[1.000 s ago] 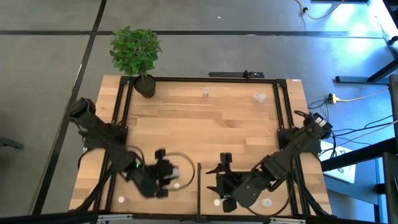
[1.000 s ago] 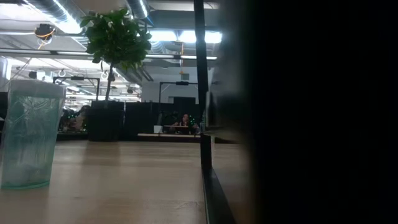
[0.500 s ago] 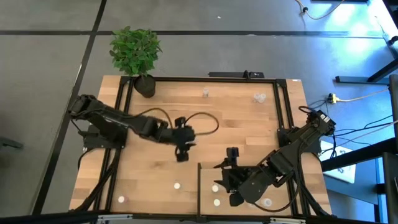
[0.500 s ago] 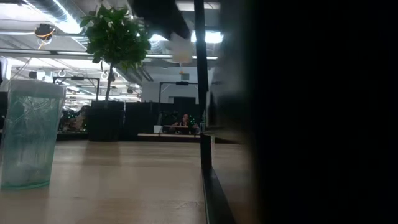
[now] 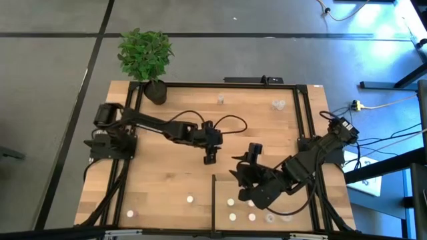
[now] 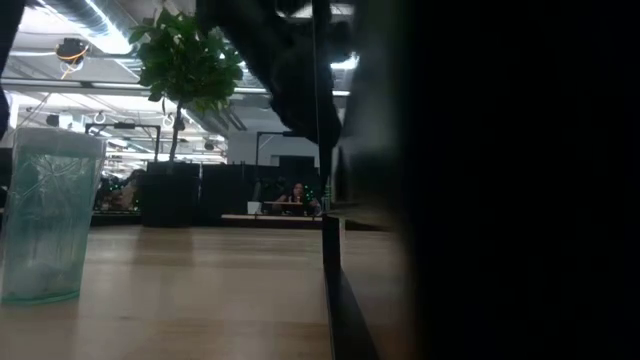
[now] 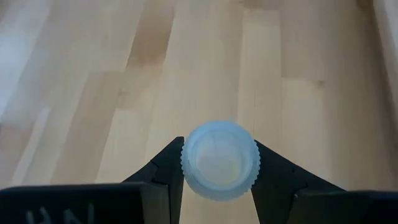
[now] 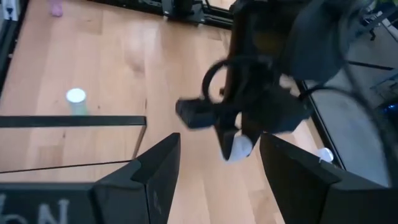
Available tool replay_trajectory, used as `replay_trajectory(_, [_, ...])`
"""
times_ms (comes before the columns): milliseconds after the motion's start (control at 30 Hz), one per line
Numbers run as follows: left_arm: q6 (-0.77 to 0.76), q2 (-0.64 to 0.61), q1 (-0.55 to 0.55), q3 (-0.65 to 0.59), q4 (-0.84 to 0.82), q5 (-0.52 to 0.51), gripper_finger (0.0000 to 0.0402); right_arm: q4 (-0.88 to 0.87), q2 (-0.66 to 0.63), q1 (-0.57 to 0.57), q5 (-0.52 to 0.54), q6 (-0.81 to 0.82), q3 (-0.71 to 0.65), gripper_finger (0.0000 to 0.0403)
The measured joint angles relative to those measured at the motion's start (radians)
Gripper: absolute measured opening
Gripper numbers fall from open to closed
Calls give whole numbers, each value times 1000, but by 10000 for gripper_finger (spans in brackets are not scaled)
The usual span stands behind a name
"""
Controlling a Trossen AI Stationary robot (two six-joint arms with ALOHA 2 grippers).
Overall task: Pick and place medicine bottles onto shelf by color
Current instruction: Put the bottom white pill bottle on the shelf aligned with the other white pill bottle
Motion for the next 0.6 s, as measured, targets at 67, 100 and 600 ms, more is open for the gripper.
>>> replay_trajectory(67, [17, 29, 7, 0, 47, 1, 126, -2, 0, -10, 0, 0, 0, 223])
replay_trajectory(100, [21, 42, 10, 0, 68, 2, 126, -3, 0, -15, 0, 0, 0, 223])
replay_trajectory(600, [-7, 137, 56, 0, 161, 0, 126, 8, 1, -33, -10, -3, 0, 223])
